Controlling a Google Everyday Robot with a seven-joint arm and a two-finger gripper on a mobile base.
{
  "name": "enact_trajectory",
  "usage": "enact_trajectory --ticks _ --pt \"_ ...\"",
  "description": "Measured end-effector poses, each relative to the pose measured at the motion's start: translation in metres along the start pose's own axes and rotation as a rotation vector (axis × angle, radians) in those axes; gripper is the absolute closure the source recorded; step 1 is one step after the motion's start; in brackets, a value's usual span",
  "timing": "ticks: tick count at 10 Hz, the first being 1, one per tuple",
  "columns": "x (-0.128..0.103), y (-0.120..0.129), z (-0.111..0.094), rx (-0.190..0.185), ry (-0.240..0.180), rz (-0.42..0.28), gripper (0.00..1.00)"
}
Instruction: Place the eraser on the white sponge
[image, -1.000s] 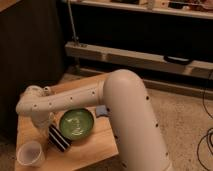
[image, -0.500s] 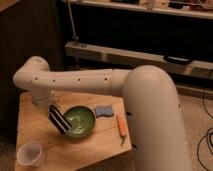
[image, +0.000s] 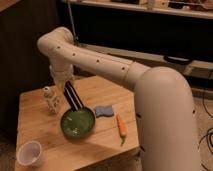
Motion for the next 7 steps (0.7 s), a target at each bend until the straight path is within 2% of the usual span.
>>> enact_trajectory --ticks 1,2,7 --pt "0.0 0.029 -0.001 -0.012 0.003 0.039 1.0" --pt "0.0 0.045 -0.002 -0.02 0.005 0.065 1.0" --pt "-0.018 0.101 0.005 -0.057 -0.01 0.181 1.0"
